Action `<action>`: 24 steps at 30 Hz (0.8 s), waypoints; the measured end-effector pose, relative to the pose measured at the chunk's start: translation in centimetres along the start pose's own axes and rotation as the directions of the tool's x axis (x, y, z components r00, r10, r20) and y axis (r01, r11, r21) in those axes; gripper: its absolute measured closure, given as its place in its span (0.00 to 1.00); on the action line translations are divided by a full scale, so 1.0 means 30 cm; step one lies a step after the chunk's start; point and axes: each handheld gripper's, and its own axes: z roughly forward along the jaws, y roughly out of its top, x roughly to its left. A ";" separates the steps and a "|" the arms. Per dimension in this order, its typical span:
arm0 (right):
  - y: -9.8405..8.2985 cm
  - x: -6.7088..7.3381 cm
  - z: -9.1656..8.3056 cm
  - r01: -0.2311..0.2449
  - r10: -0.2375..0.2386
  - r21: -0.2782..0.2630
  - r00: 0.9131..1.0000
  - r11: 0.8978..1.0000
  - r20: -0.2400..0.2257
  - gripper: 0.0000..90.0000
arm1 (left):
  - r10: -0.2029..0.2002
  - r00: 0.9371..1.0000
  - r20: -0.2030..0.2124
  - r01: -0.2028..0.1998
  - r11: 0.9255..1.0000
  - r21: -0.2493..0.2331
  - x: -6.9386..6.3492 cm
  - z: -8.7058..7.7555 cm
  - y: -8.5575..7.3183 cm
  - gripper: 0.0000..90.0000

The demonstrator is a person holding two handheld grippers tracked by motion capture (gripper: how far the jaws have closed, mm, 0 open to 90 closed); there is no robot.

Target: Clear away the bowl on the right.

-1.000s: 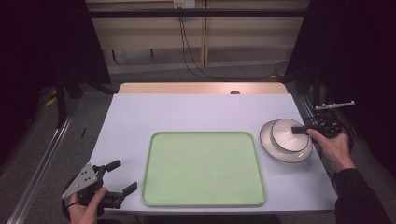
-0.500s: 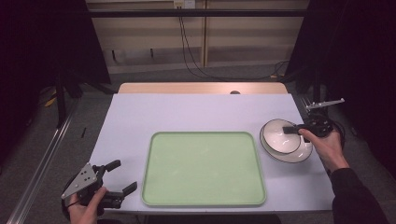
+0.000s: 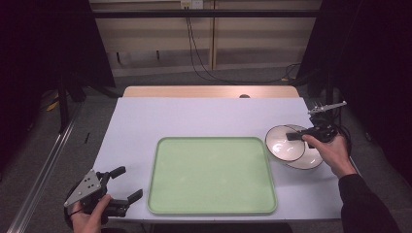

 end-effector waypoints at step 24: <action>0.098 0.065 0.108 0.024 -0.022 0.039 0.998 0.999 -0.052 0.92 | -0.003 1.000 -0.001 0.003 1.000 0.002 0.000 -0.001 -0.001 0.02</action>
